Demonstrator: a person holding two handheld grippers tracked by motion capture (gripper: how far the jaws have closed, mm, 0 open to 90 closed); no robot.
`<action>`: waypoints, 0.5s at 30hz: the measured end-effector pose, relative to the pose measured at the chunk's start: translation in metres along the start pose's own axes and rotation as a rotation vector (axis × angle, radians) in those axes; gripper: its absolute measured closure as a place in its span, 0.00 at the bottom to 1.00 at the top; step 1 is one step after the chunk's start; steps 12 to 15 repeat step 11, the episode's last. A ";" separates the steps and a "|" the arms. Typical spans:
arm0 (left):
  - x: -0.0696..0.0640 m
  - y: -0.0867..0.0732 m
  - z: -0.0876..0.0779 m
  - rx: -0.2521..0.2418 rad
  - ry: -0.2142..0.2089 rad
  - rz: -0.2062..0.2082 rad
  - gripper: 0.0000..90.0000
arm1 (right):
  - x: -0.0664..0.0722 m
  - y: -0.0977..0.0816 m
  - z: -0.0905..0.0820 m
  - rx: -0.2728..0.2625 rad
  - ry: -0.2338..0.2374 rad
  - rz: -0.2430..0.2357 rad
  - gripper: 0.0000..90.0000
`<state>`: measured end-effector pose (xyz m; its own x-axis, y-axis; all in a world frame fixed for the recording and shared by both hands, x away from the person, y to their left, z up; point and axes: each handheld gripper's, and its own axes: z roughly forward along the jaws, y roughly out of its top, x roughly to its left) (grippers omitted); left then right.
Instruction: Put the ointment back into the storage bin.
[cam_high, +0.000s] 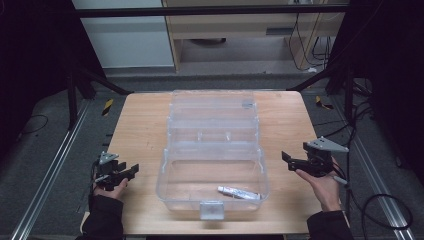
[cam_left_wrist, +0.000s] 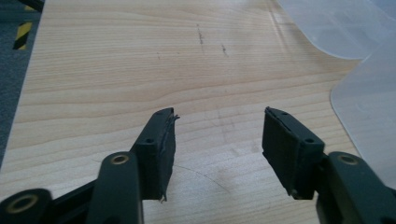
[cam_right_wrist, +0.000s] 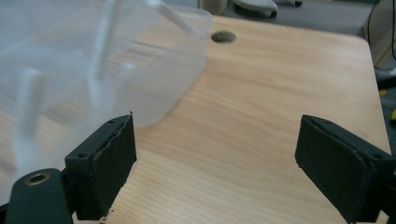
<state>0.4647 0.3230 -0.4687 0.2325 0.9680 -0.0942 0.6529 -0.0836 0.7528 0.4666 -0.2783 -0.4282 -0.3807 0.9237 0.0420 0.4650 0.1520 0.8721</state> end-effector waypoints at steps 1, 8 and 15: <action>0.001 0.000 0.000 -0.006 0.009 -0.002 0.46 | -0.003 -0.004 0.001 0.006 -0.006 0.014 0.14; 0.004 -0.002 0.001 -0.013 0.031 -0.011 0.36 | -0.019 -0.028 0.010 0.041 -0.042 0.072 0.13; 0.004 -0.002 0.002 -0.015 0.036 -0.013 0.34 | -0.022 -0.036 0.016 0.065 -0.064 0.061 0.12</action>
